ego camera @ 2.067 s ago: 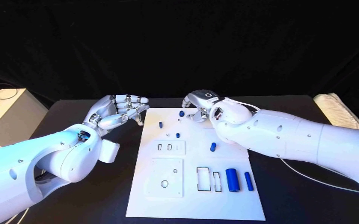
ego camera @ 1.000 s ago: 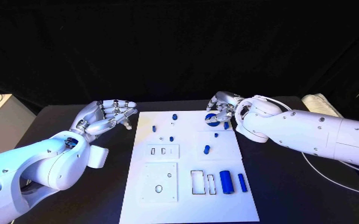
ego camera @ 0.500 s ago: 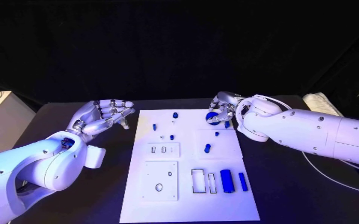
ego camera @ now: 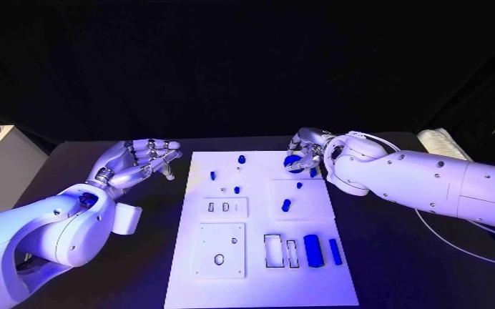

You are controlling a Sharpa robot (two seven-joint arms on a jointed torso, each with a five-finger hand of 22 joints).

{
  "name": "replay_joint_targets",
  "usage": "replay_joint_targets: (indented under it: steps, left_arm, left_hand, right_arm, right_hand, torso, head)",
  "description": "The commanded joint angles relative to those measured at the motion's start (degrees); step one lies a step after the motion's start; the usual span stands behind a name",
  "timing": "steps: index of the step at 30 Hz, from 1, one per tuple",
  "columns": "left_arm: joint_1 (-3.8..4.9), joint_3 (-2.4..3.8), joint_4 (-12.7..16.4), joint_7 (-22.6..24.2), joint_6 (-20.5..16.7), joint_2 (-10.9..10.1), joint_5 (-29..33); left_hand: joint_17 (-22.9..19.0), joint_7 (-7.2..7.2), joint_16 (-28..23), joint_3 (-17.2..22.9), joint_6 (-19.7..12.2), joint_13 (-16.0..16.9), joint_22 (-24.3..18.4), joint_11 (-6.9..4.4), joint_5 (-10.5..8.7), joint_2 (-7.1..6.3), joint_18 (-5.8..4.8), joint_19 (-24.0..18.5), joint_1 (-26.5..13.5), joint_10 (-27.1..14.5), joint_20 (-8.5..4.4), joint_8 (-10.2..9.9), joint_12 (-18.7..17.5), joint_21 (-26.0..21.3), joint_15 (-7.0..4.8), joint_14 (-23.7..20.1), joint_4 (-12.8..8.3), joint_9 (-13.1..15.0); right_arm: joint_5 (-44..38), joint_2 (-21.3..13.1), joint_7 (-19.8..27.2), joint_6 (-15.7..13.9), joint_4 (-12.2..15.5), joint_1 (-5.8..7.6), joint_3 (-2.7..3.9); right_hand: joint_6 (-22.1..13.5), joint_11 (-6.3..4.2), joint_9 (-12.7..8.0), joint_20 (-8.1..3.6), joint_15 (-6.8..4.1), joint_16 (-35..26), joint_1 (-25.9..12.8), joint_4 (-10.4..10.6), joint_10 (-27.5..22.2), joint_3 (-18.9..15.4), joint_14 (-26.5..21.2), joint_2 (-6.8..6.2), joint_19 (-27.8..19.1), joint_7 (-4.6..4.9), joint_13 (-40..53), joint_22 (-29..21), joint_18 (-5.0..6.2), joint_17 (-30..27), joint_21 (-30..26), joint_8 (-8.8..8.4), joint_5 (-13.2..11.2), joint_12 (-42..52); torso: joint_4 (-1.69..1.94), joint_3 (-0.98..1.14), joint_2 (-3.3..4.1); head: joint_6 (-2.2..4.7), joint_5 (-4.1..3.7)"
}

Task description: Assemble the parts on the task board

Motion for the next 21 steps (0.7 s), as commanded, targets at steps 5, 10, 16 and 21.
replay_joint_targets:
  steps: [5,10,16,21]
  left_arm:
    - [0.06,0.04,0.05,0.41,0.78,0.02,0.26]
    - [0.06,0.04,0.01,0.40,0.77,0.02,0.26]
    - [0.06,0.04,-0.02,0.41,0.79,0.01,0.26]
    - [0.06,0.04,-0.05,0.42,0.81,0.04,0.26]
  left_hand:
    - [-0.10,-0.14,-0.37,0.39,-0.47,0.11,0.12,-0.11,-0.38,-0.15,0.77,-0.55,-0.53,-0.43,-0.06,0.15,0.01,0.42,0.16,-0.27,0.15,0.10]
    - [-0.10,-0.14,-0.37,0.39,-0.47,0.11,0.12,-0.11,-0.38,-0.15,0.77,-0.55,-0.53,-0.43,-0.06,0.15,0.01,0.42,0.16,-0.27,0.15,0.10]
    - [-0.10,-0.14,-0.37,0.39,-0.47,0.11,0.12,-0.11,-0.38,-0.15,0.77,-0.55,-0.53,-0.43,-0.06,0.15,0.01,0.42,0.16,-0.27,0.15,0.10]
    - [-0.11,-0.14,-0.38,0.46,-0.49,0.13,0.17,-0.12,-0.37,-0.14,0.77,-0.62,-0.51,-0.46,-0.05,0.16,0.01,0.50,0.16,-0.25,0.12,0.13]
  right_arm:
    - [-0.65,-0.37,-0.38,0.80,-0.42,-0.19,-0.10]
    - [-0.65,-0.70,-0.19,0.72,0.00,-0.21,-0.09]
    - [-0.42,-1.30,0.77,-1.17,0.84,-0.28,-0.09]
    - [0.25,-1.72,2.90,-5.20,1.64,-0.31,-0.08]
  right_hand:
    - [-0.04,0.32,-0.12,0.25,0.40,0.20,0.61,0.47,6.10,-0.07,5.88,0.22,6.00,-0.05,15.05,15.08,-0.38,15.05,0.39,0.26,0.60,0.12]
    - [-0.05,0.33,-0.12,0.25,0.40,0.20,0.62,0.50,6.10,-0.06,5.88,0.23,6.00,-0.05,15.05,15.08,-0.38,15.05,0.39,0.26,0.67,0.12]
    - [-0.06,0.33,-0.12,0.26,0.40,0.20,0.57,0.60,6.10,-0.12,5.88,0.18,6.00,-0.04,15.05,15.08,-0.38,15.05,0.39,0.26,0.76,0.12]
    - [-0.13,0.36,-0.14,0.26,0.41,0.20,0.38,0.95,6.10,-0.40,5.88,-0.05,6.00,-0.03,15.05,15.08,-0.38,15.05,0.39,0.26,0.87,0.12]
  torso:
    - [0.43,-0.13,0.20]
    - [0.55,-0.16,0.28]
    - [0.66,-0.22,0.34]
    - [0.82,-0.28,0.44]
  head:
    - [0.19,-0.31]
    - [0.23,-0.45]
    - [0.30,-0.62]
    - [0.40,-0.81]
